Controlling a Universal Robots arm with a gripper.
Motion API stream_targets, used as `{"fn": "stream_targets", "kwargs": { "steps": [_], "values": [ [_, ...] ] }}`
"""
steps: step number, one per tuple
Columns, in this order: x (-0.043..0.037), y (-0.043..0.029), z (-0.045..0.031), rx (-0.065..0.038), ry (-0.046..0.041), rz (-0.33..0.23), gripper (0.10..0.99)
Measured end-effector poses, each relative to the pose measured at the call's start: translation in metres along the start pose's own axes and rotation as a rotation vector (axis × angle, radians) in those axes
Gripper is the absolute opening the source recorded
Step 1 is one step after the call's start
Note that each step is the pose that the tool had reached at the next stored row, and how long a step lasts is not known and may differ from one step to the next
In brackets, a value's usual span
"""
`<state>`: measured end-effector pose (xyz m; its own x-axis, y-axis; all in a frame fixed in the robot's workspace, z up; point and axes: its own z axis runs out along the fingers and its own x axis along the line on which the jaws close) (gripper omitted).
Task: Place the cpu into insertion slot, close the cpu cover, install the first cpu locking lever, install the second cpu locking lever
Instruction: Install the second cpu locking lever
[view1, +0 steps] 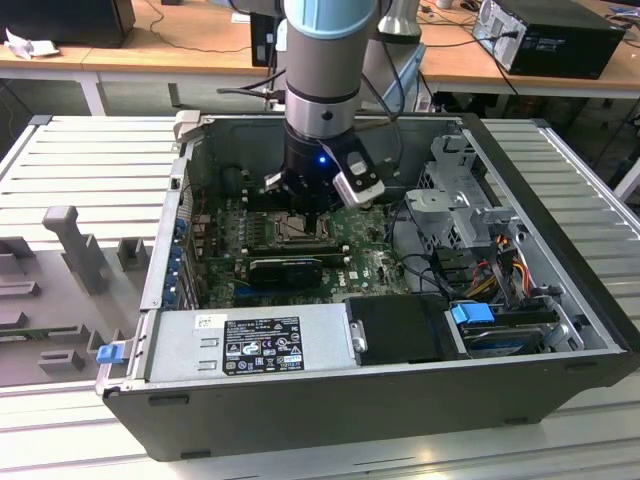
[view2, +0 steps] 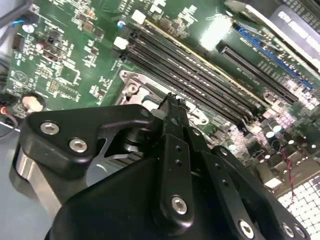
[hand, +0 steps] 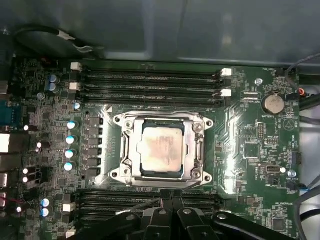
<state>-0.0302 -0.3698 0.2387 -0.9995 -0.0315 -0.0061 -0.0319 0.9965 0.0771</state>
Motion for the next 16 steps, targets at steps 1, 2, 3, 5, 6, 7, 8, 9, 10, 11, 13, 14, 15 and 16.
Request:
{"fn": "stream_targets", "kwargs": {
  "steps": [1,2,3,5,6,7,8,9,10,11,13,14,15,16],
  "values": [
    [0.0038,-0.0020,-0.0001,-0.002,-0.0001,0.000,0.106],
    [0.0063,-0.0029,0.0000,-0.003,-0.0001,0.000,0.106],
    [0.0088,-0.0038,0.0001,-0.003,-0.0001,0.000,0.106],
    [0.0128,-0.0049,0.0003,-0.004,-0.0001,0.000,0.106],
    [0.0148,-0.0052,0.0012,-0.006,-0.0002,0.000,0.106],
    [0.0151,-0.0054,0.0020,-0.007,-0.0001,0.000,0.106],
    [0.0152,-0.0056,0.0031,-0.009,-0.0001,0.000,0.106],
    [0.0153,-0.0057,0.0044,-0.011,-0.0002,0.000,0.106],
    [0.0154,-0.0060,0.0071,-0.015,0.0000,0.000,0.106],
    [0.0155,-0.0061,0.0081,-0.017,0.0000,0.000,0.106],
    [0.0160,-0.0064,0.0106,-0.020,-0.0001,0.000,0.106],
    [0.0167,-0.0066,0.0115,-0.022,-0.0002,0.000,0.106],
    [0.0181,-0.0070,0.0119,-0.027,-0.0001,0.000,0.106],
    [0.0196,-0.0075,0.0121,-0.036,-0.0006,0.000,0.106]
  ]
}}
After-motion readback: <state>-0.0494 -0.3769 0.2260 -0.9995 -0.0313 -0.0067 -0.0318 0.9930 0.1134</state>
